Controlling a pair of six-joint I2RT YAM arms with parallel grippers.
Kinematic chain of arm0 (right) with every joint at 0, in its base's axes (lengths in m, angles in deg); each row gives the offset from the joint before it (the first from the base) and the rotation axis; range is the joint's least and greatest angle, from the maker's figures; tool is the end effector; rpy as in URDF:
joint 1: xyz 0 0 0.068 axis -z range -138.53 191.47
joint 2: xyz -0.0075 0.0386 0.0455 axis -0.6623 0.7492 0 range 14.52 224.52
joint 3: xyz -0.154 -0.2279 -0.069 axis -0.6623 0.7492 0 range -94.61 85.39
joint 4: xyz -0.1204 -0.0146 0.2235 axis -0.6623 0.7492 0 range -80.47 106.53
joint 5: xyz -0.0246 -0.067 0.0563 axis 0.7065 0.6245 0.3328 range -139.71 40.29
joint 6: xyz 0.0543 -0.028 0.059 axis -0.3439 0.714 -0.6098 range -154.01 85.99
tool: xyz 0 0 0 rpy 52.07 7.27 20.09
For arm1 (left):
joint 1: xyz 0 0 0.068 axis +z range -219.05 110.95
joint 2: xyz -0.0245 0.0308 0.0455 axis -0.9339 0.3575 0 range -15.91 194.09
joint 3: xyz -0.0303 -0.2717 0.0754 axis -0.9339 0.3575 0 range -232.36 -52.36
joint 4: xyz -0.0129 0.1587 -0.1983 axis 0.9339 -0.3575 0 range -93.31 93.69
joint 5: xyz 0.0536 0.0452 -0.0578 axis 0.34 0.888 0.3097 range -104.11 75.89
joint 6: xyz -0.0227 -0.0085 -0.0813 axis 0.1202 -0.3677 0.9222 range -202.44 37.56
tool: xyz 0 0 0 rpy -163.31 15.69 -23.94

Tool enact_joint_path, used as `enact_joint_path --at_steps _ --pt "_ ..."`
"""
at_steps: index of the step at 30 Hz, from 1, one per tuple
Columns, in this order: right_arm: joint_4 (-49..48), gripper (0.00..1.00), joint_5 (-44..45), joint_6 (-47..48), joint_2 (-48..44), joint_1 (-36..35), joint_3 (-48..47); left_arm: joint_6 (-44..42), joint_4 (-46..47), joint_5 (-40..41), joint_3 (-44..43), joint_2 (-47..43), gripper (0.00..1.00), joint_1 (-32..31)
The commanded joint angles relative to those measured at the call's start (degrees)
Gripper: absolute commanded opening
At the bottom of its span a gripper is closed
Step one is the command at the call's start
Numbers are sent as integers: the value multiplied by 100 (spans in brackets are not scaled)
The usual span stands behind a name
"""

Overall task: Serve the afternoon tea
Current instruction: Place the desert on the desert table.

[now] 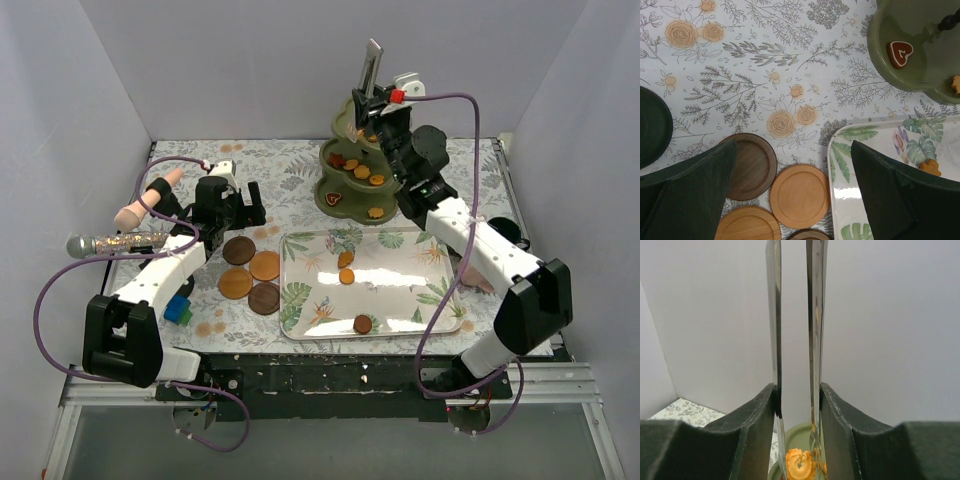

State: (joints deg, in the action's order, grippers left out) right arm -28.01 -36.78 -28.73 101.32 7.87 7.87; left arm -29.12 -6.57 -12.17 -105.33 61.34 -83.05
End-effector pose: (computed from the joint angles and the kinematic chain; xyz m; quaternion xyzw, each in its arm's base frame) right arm 0.3238 0.1952 0.4785 -0.0786 0.5130 0.1526 0.8411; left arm 0.3137 -0.0757 0.2547 -0.3052 0.8308 -0.2454 0.3955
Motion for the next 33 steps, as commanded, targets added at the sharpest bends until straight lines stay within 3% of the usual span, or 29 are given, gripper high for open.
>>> enact_joint_path --at_steps 1,10,21,33 --pt "-351 38 -299 280 468 91 -834 -76 33 70 -99 -9 98 11" --pt "273 38 -142 421 1505 205 -2205 -94 24 105 -108 35 98 11" --pt "774 38 96 316 1787 214 -2540 -94 15 61 -126 18 98 11" --pt "1363 57 52 307 2051 223 -3129 -94 15 61 -108 -61 98 11"
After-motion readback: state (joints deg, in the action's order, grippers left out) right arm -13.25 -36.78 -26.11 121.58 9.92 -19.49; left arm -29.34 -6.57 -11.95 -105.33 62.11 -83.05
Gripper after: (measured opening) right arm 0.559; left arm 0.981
